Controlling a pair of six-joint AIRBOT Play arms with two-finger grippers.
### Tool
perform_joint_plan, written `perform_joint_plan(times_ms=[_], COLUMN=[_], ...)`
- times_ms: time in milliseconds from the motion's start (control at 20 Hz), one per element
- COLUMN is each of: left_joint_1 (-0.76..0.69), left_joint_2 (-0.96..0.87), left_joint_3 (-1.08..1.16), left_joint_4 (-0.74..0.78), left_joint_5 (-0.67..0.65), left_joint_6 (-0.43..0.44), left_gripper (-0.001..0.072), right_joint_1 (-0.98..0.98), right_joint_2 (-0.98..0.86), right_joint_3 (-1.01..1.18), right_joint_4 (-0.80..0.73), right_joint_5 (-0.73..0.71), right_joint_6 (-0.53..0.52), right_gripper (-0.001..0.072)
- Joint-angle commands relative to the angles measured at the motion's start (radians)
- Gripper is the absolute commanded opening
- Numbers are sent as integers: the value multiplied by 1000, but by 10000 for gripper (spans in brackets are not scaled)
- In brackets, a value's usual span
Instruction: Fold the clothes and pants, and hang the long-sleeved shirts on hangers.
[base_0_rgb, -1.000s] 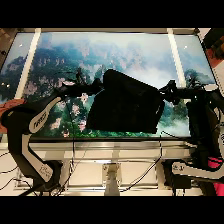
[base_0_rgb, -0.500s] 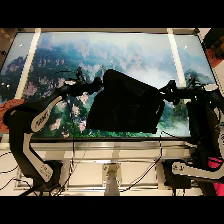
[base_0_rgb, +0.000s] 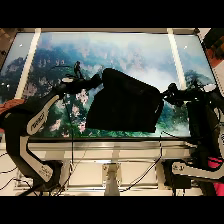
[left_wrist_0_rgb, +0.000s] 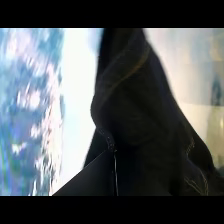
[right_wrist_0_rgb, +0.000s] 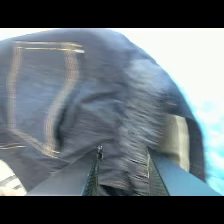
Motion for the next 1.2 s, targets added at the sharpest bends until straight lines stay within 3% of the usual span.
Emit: perform_joint_plan(times_ms=[0,250,350,750,800,850,900,1000,1150], left_joint_1=[3,2,0,0,0,0,3,26,69], left_joint_2=[73,117,117,117,117,117,117,117,117], left_joint_3=[1,1,1,1,1,1,1,1,1], left_joint_4=[112,210,210,211,218,229,262,377,565], left_joint_5=[63,63,63,55,55,55,58,55,55], left_joint_6=[48,48,48,48,48,53,55,45,-140], left_gripper=[7,7,7,8,8,8,7,7,7], right_joint_1=[-1,26,66,132,135,139,143,142,142], right_joint_2=[-9,-95,-109,-147,-151,-151,-151,-145,-141], right_joint_3=[1,1,1,1,1,1,1,10,50], right_joint_4=[-73,48,101,135,145,160,183,213,165], right_joint_5=[38,114,66,-103,-121,-138,-147,-139,-118], right_joint_6=[33,10,-31,-27,-28,-32,-32,-53,-46], right_gripper=[338,338,338,336,314,197,29,22,22])
